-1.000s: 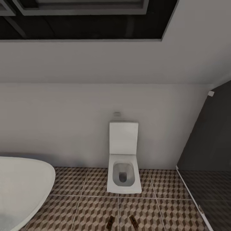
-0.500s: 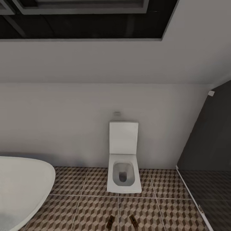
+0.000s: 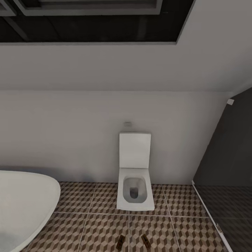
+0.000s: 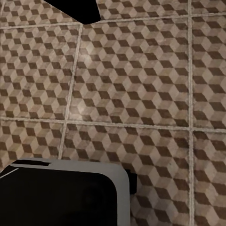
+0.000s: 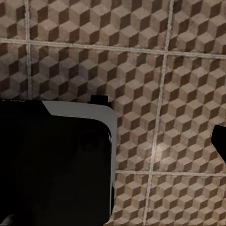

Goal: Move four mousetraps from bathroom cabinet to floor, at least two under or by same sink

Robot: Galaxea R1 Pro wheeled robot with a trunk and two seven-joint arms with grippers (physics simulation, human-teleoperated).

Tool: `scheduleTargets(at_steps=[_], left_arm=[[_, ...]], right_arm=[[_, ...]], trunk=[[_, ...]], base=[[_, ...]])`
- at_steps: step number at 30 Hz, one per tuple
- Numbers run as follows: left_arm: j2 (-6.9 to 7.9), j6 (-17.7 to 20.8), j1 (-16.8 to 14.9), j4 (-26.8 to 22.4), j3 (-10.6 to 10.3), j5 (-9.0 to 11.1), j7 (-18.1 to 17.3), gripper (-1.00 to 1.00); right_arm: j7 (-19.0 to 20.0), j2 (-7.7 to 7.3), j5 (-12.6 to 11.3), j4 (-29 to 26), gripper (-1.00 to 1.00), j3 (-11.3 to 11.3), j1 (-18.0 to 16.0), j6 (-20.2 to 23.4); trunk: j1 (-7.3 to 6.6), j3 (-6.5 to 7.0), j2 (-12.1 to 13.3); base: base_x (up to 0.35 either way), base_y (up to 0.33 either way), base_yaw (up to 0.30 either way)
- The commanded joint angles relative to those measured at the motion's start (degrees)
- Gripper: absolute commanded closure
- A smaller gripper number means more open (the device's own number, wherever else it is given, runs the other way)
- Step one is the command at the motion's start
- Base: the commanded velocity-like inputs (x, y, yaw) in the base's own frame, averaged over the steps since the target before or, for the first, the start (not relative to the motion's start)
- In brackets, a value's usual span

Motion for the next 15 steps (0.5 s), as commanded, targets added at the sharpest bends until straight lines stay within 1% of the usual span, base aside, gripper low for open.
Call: scheduleTargets(at_steps=[1,6,15], left_arm=[[-0.03,-0.2,0.0,0.1,-0.4,0.2,0.1,-1.0],[-0.03,-0.2,-0.1,0.1,-0.4,0.2,0.1,-1.0],[-0.03,-0.2,-0.1,0.1,-0.4,0.2,0.1,-1.0]], right_arm=[[0.1,0.18,-0.6,0.0,-1.0,0.5,-0.1,-0.4],[0.1,0.79,-0.7,0.0,-1.0,0.5,-0.1,-1.3],[0.1,0.91,-0.6,0.0,-1.0,0.5,-0.1,-1.7]], trunk=[[0.03,-0.12,-0.1],[0.03,-0.12,-0.1],[0.03,-0.12,-0.1]], base=[[0.0,0.0,0.0],[0.0,0.0,0.0],[0.0,0.0,0.0]])
